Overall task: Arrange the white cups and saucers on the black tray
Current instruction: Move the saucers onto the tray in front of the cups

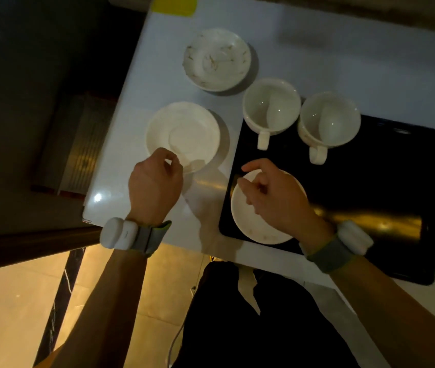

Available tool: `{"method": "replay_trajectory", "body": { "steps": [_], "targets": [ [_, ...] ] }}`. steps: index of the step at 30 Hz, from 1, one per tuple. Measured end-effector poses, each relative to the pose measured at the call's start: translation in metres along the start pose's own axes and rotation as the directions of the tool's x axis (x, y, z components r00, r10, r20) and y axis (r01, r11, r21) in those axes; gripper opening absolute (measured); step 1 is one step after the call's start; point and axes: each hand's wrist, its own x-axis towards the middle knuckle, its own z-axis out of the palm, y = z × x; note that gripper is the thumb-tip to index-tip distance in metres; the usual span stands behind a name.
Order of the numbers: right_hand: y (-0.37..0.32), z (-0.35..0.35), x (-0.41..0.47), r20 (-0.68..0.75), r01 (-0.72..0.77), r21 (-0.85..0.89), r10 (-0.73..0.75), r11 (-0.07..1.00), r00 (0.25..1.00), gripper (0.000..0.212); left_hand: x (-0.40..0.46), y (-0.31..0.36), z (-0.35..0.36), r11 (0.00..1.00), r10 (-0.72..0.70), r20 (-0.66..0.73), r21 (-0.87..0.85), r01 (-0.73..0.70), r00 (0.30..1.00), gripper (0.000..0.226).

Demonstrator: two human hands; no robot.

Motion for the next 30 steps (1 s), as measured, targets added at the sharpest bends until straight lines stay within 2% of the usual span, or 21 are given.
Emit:
{"method": "replay_trajectory", "body": {
  "steps": [3, 7, 11, 15, 21, 30],
  "targets": [
    [-0.015, 0.020, 0.022, 0.014, 0.026, 0.014, -0.026, 1.000, 1.000, 0.045, 0.016, -0.012, -0.004, 1.000, -0.013, -0.037, 0.000, 0.013, 0.999, 0.020],
    [-0.026, 0.031, 0.049, 0.011, -0.063, 0.048, 0.062, 0.997, 0.998, 0.060, 0.033, -0.024, -0.003, 1.000, -0.028, -0.046, -0.002, 0.028, 0.999, 0.035],
    [-0.036, 0.037, 0.070, 0.032, -0.179, 0.129, 0.176, 0.975, 0.984, 0.054, 0.052, -0.035, -0.004, 0.987, -0.143, 0.065, -0.071, 0.147, 0.988, 0.048],
    [-0.034, 0.046, 0.088, 0.026, -0.221, 0.105, 0.220, 0.970, 0.975, 0.055, 0.066, -0.038, -0.008, 0.948, -0.239, 0.168, -0.171, 0.268, 0.956, 0.049],
    [-0.032, 0.054, 0.097, 0.001, -0.220, 0.033, 0.220, 0.975, 0.975, 0.024, 0.077, -0.048, -0.007, 0.947, -0.228, 0.221, -0.175, 0.269, 0.948, 0.037],
    [-0.027, 0.052, 0.097, 0.014, -0.188, 0.064, 0.188, 0.980, 0.982, 0.019, 0.073, -0.056, -0.008, 0.925, -0.237, 0.236, -0.243, 0.293, 0.943, 0.028]
  ]
}}
